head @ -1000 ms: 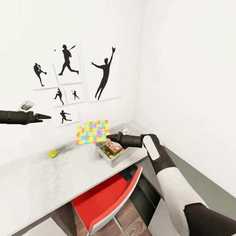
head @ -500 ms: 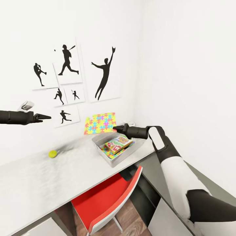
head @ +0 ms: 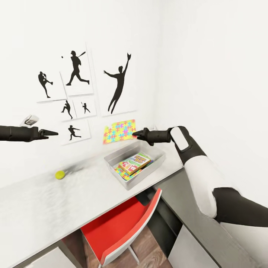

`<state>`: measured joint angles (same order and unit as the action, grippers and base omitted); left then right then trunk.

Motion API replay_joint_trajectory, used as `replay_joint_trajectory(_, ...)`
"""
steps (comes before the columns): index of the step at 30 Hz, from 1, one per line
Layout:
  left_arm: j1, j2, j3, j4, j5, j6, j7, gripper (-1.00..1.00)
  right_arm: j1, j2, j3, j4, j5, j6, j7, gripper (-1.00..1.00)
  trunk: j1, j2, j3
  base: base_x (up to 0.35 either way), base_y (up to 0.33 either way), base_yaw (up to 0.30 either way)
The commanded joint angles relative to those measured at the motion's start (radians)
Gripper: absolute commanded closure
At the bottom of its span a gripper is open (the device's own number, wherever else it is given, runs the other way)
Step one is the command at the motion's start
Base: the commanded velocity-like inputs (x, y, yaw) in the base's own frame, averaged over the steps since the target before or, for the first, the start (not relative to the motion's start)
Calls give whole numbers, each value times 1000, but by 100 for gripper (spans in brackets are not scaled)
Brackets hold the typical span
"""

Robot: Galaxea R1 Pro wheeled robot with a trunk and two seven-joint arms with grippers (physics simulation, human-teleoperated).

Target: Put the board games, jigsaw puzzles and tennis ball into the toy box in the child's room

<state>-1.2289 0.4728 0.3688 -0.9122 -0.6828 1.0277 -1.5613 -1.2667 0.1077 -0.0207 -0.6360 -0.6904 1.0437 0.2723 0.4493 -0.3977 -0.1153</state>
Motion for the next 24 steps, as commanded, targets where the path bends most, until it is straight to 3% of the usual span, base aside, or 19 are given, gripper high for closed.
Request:
replay_joint_trajectory(1, -1, 0, 2, 0, -11, 10, -10, -100, -24, -7, -2, 43, 6, 4, 9, 100, 1, -2, -2, 0, 0, 0)
replay_joint_trajectory(5, -1, 0, 1, 0, -11, 9, -10, -100, -61, -31, -2, 110, 13, 4, 10, 100, 1, -2, -2, 0, 0, 0)
replay_joint_trajectory(15, 0, 0, 1, 0, -10, 9, -10, -100, -84, -100, 16, 143, 17, 4, 20, 100, 1, -2, -2, 0, 0, 0)
replay_joint_trajectory(19, 0, -2, 1, 0, -9, 8, -10, -100, -89, -128, 18, 194, 17, 4, 65, 100, 1, -2, -2, 0, 0, 0)
replay_joint_trajectory(21, 0, -2, 1, 0, -9, 8, -10, -100, -98, -136, 36, 222, 19, 4, 103, 100, 1, -2, -2, 0, 0, 0)
replay_joint_trajectory(24, 0, -2, 1, 0, -8, 8, -10, -100, -111, -143, 108, 249, 28, 4, 165, 100, 1, -2, -2, 0, 0, 0)
